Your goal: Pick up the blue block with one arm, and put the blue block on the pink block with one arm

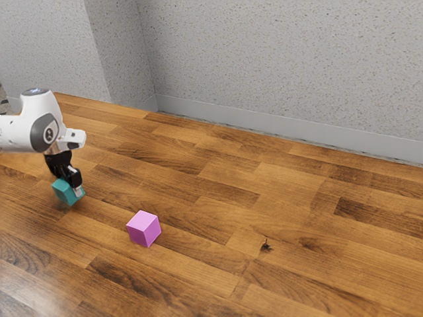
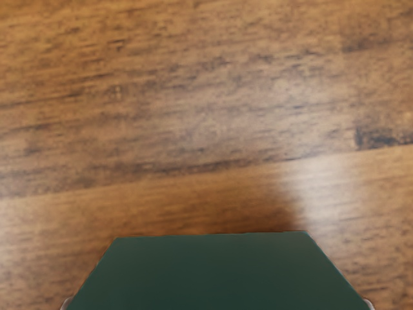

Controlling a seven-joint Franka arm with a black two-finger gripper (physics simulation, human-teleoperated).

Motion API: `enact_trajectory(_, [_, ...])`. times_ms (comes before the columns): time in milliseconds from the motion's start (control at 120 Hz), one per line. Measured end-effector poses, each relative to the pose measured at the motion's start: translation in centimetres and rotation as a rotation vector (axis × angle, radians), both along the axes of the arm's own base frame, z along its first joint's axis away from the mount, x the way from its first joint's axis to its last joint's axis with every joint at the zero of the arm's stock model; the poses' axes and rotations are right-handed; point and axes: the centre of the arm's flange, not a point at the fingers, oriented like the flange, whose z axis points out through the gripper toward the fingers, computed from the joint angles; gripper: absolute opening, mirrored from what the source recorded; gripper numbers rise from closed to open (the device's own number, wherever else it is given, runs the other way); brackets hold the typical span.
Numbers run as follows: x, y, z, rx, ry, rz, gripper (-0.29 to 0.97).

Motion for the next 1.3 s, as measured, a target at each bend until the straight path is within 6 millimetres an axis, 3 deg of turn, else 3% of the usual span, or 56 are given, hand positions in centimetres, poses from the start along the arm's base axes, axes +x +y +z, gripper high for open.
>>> enact_trajectory(150, [0.2,-2.9,2.3,-0.007,0.002,-0.020,0.32])
enact_trajectory(275, [1.2,-7.6,5.7,-0.011,-0.004,-0.071,0.32])
enact_trajectory(442, [0.5,-12.8,6.8,-0.038,0.019,-0.100,0.33])
enact_trajectory(608, [-0.5,-16.3,6.5,-0.066,0.041,-0.088,0.33])
enact_trajectory(1008, [-0.1,-21.2,6.1,-0.087,0.044,-0.011,0.34])
enact_trajectory(1300, [0.3,-22.8,5.2,-0.112,0.040,0.057,0.32])
